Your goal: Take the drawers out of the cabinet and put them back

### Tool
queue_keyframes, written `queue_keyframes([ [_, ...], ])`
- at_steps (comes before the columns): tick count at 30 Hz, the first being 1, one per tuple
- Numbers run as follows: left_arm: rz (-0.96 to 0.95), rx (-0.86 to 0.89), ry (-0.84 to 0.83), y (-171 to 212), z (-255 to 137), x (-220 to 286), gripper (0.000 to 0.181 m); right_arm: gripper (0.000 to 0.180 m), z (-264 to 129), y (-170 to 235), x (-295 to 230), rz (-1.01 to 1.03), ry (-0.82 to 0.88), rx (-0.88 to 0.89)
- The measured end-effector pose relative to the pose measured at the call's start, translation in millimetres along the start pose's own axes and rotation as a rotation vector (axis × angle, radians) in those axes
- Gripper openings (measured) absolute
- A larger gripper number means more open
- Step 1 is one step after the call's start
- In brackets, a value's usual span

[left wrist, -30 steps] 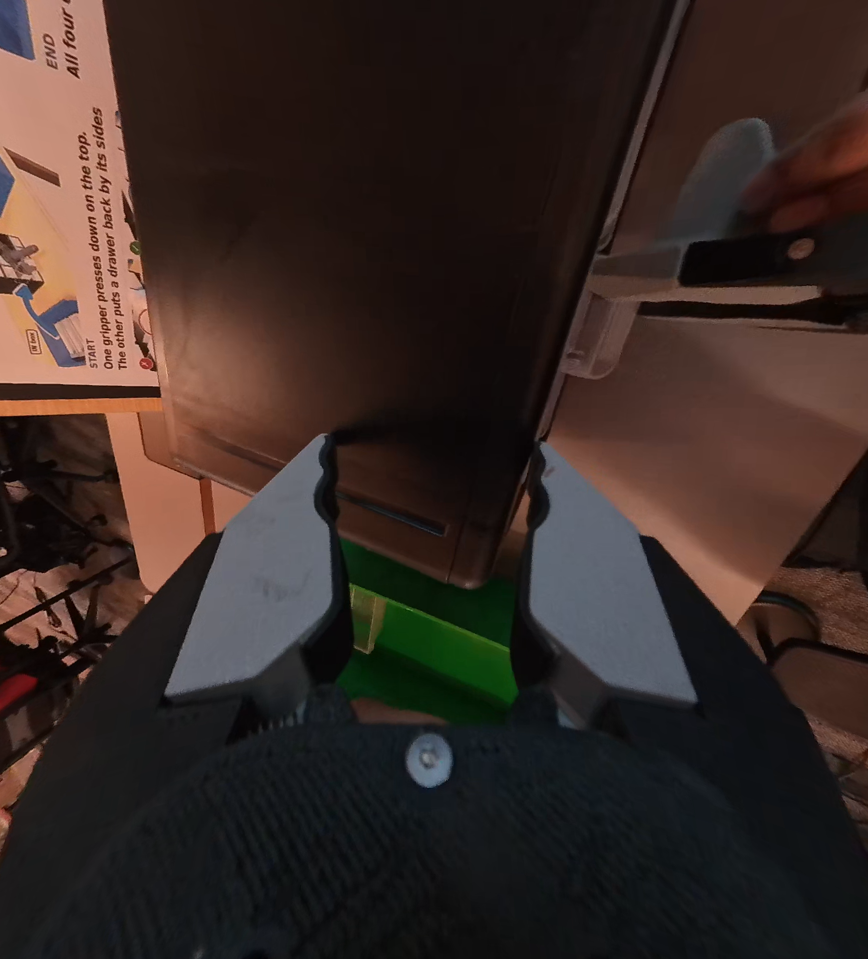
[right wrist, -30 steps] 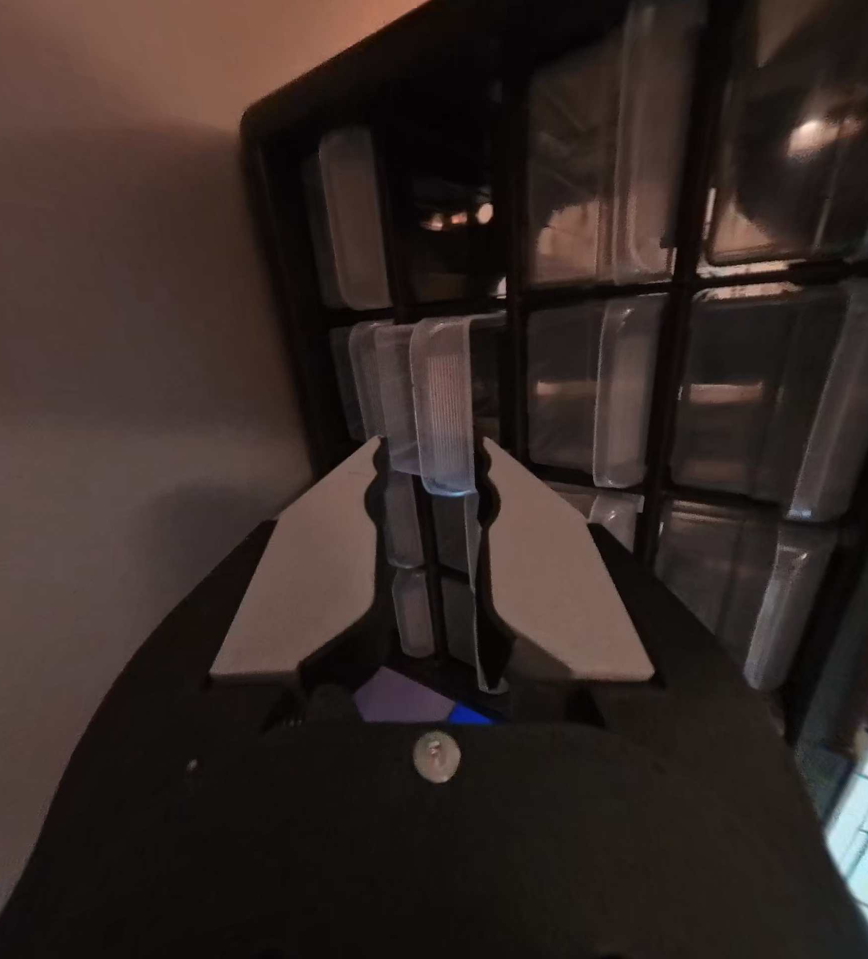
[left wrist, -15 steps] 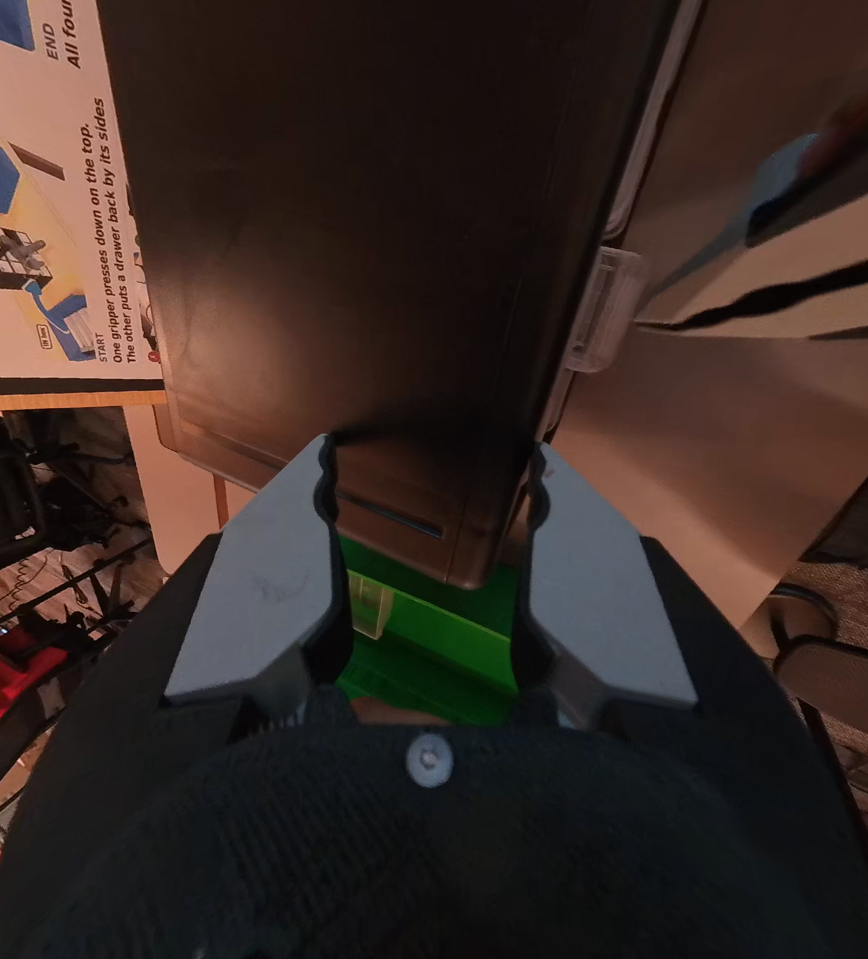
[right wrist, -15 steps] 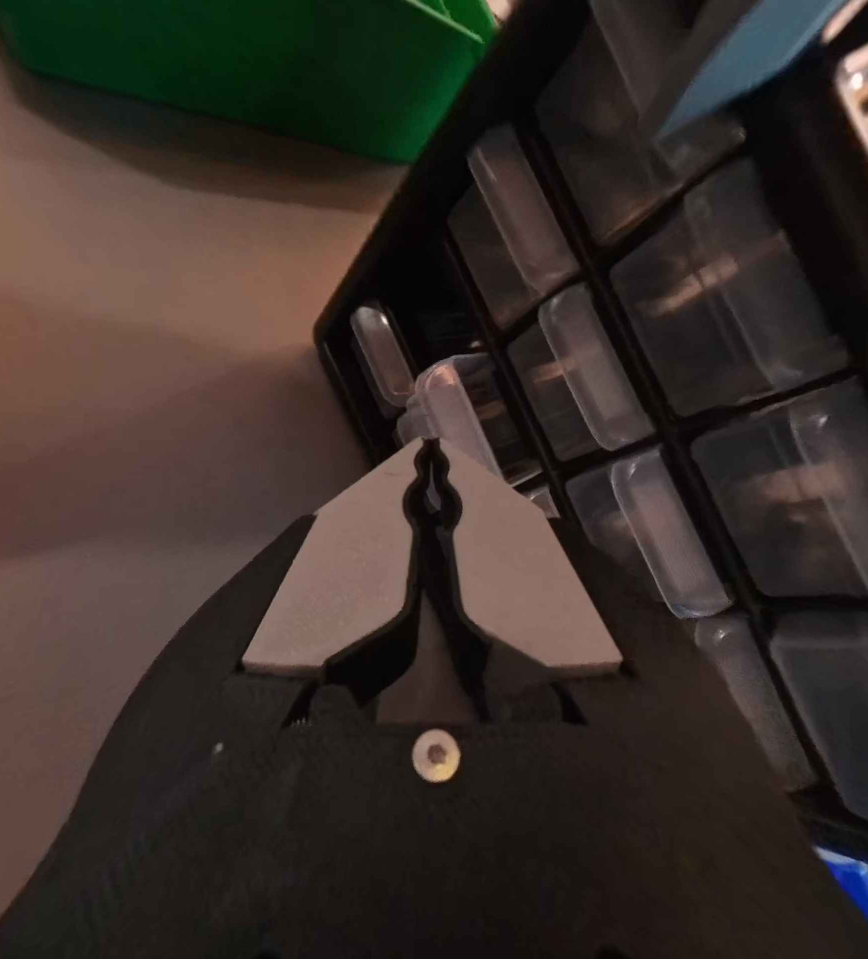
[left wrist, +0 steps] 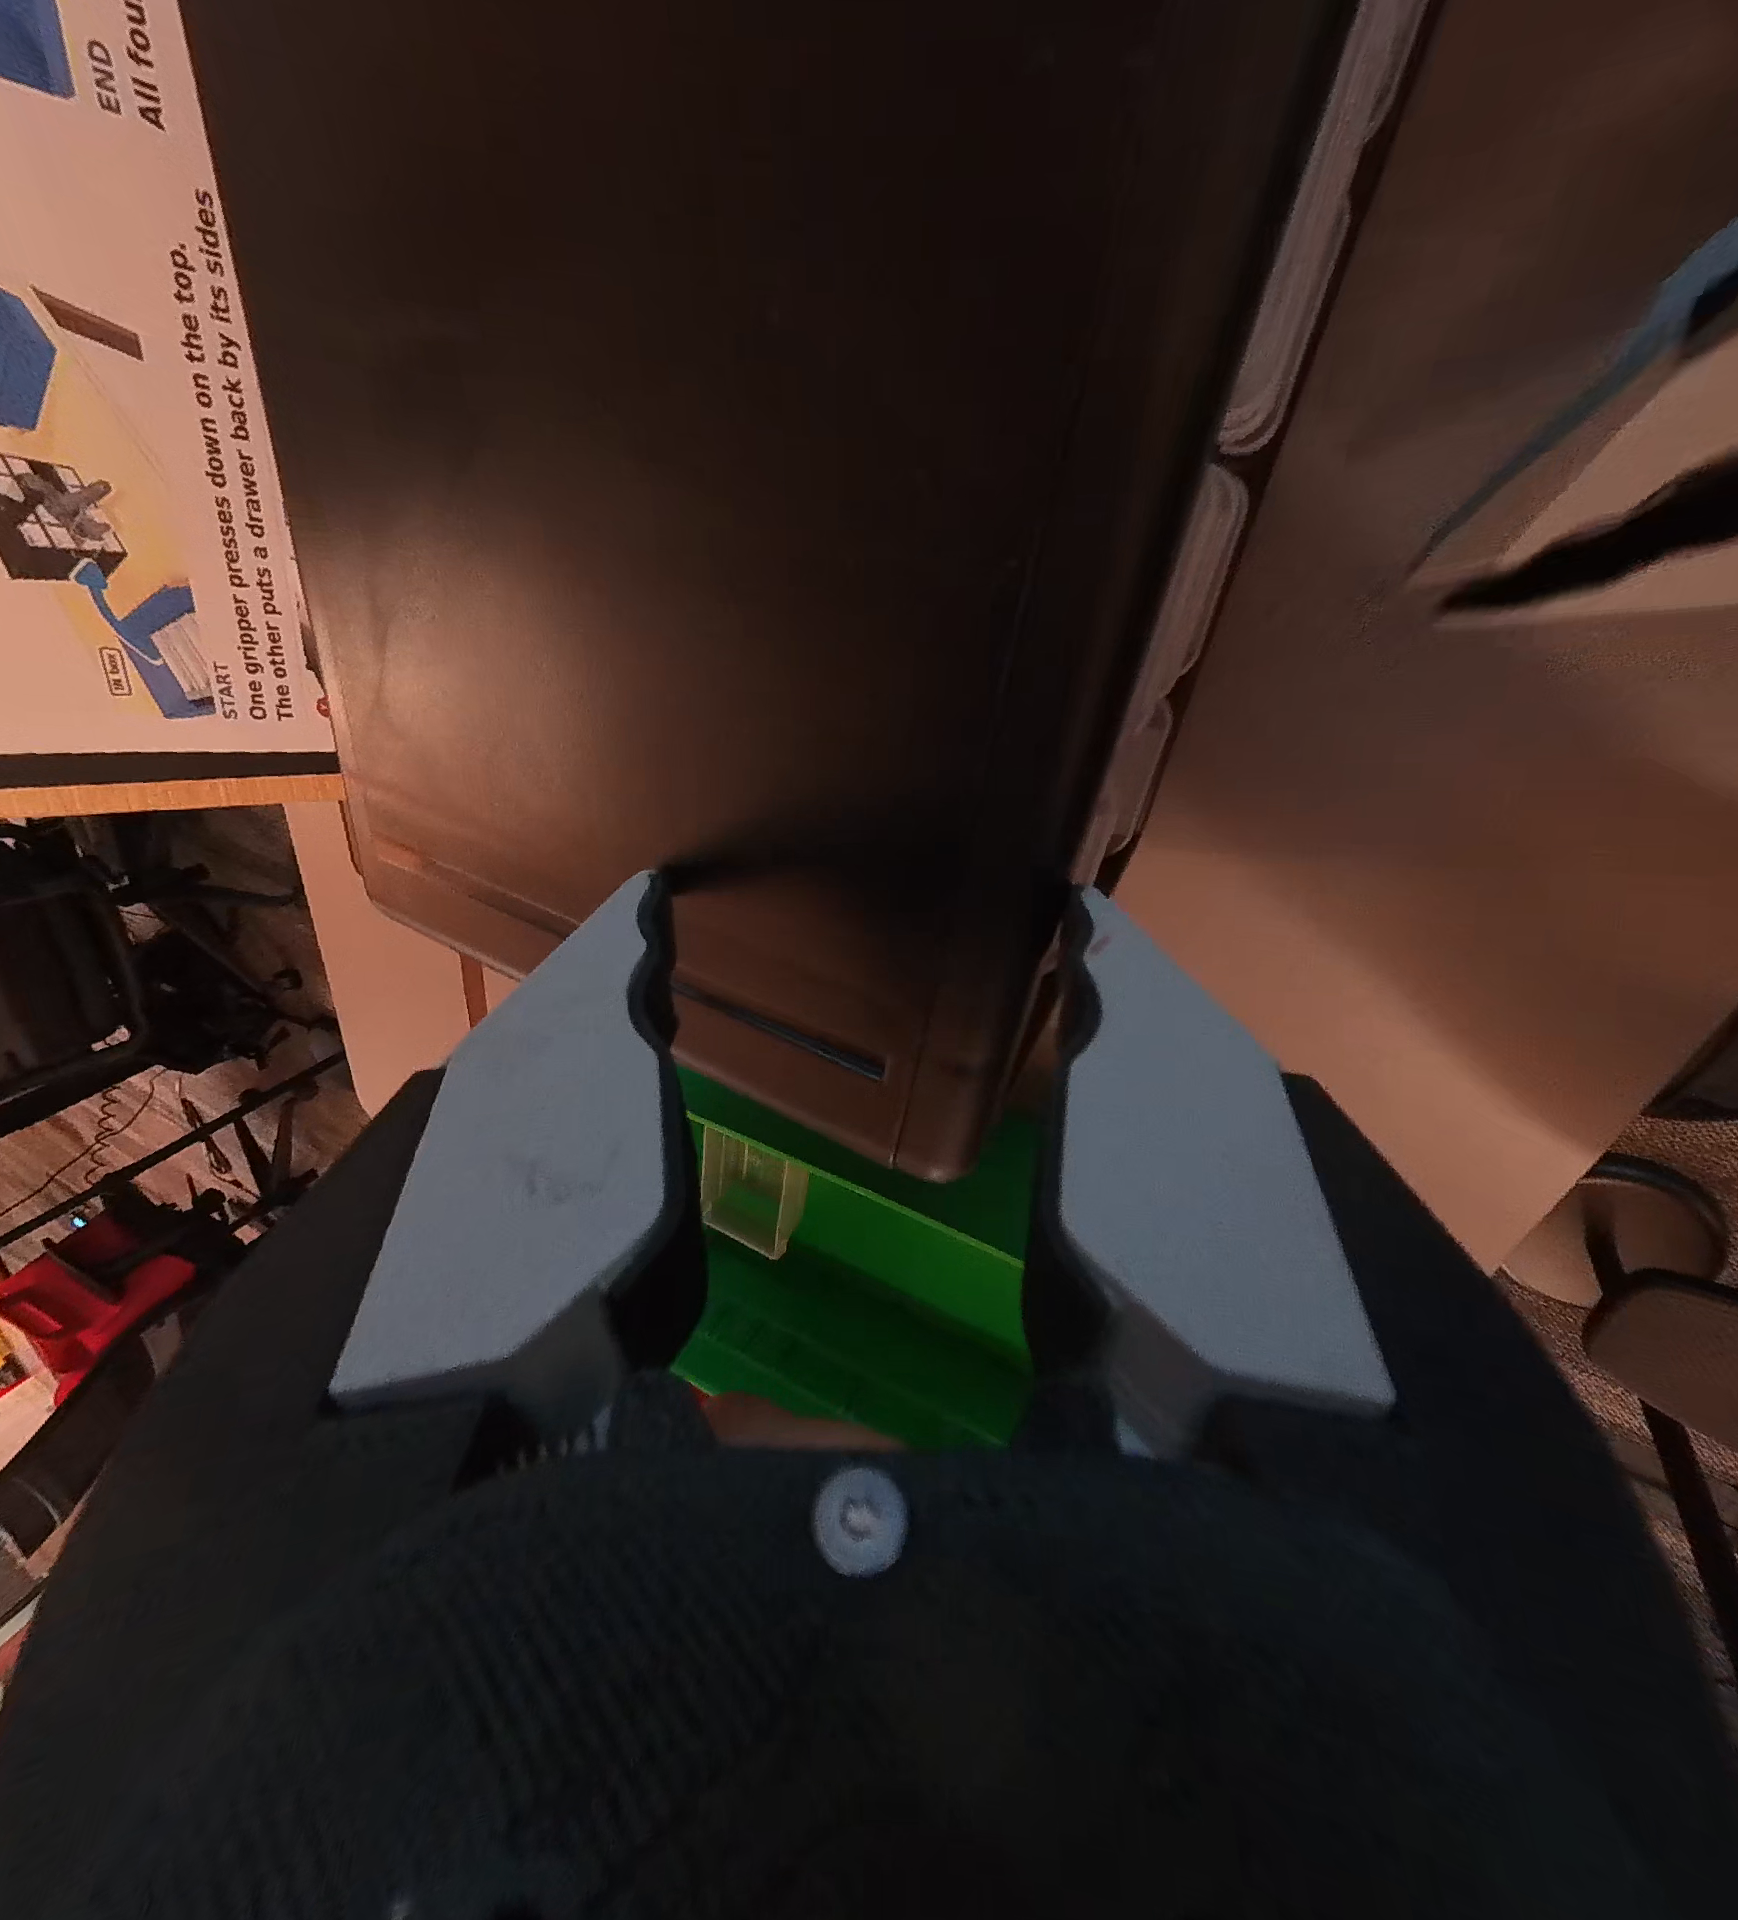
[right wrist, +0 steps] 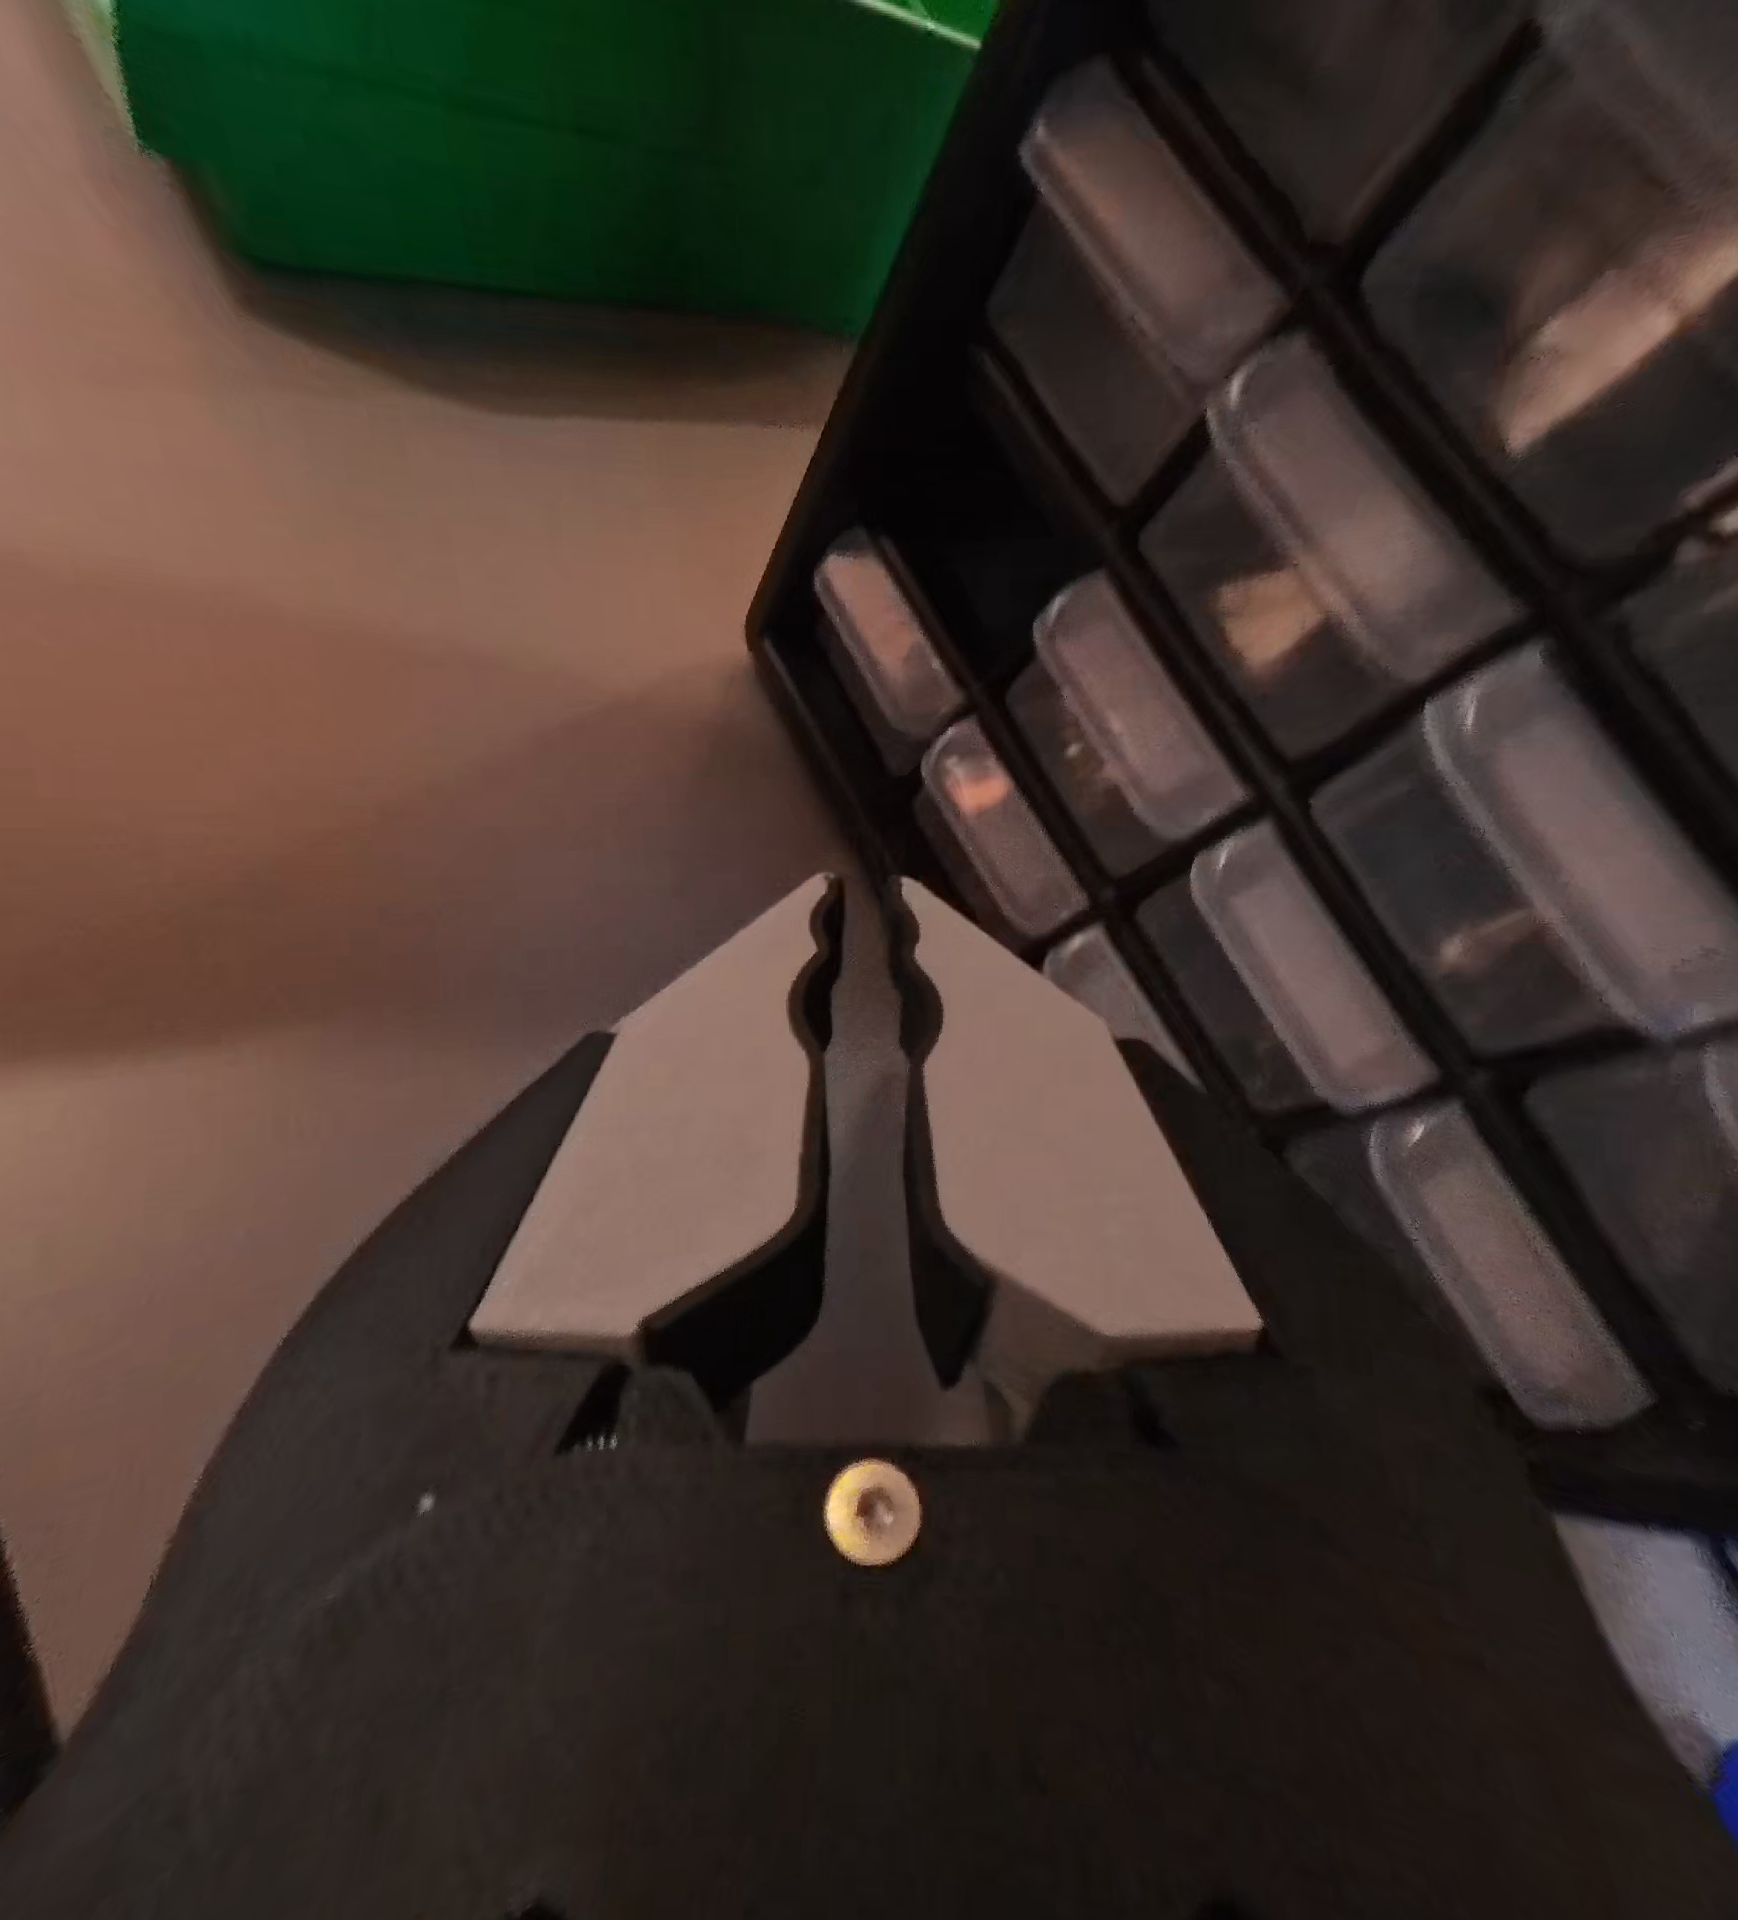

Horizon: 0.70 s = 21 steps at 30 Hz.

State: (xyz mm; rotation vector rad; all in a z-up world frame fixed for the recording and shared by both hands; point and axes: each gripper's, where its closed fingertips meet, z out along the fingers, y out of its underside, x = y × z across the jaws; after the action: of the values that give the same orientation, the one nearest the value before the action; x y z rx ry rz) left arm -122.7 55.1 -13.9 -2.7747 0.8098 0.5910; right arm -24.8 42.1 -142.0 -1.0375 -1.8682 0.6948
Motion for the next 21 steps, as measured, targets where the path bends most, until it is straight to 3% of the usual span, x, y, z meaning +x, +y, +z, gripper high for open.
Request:
queue_keyframes([
  [6, 0.002, -0.015, -0.027, 0, 1, 0, 0.073, 0.015, -17, 45, 3, 0.128, -0.055, 0.003],
  [7, 0.000, -0.011, -0.030, 0, 1, 0, 0.073, 0.025, -21, 44, 5, 0.136, -0.059, 0.013],
  [9, -0.008, 0.010, -0.034, 0, 1, 0, 0.073, 0.021, -25, 44, 8, 0.152, -0.055, 0.042],
  [13, -0.029, 0.079, -0.071, -1, 2, 0, 0.074, 0.031, -29, 39, 10, 0.221, -0.092, 0.082],
  [21, -0.196, 0.256, -0.178, 66, -26, 15, 0.064, 0.030, -27, 41, 9, 0.251, -0.123, 0.082],
])
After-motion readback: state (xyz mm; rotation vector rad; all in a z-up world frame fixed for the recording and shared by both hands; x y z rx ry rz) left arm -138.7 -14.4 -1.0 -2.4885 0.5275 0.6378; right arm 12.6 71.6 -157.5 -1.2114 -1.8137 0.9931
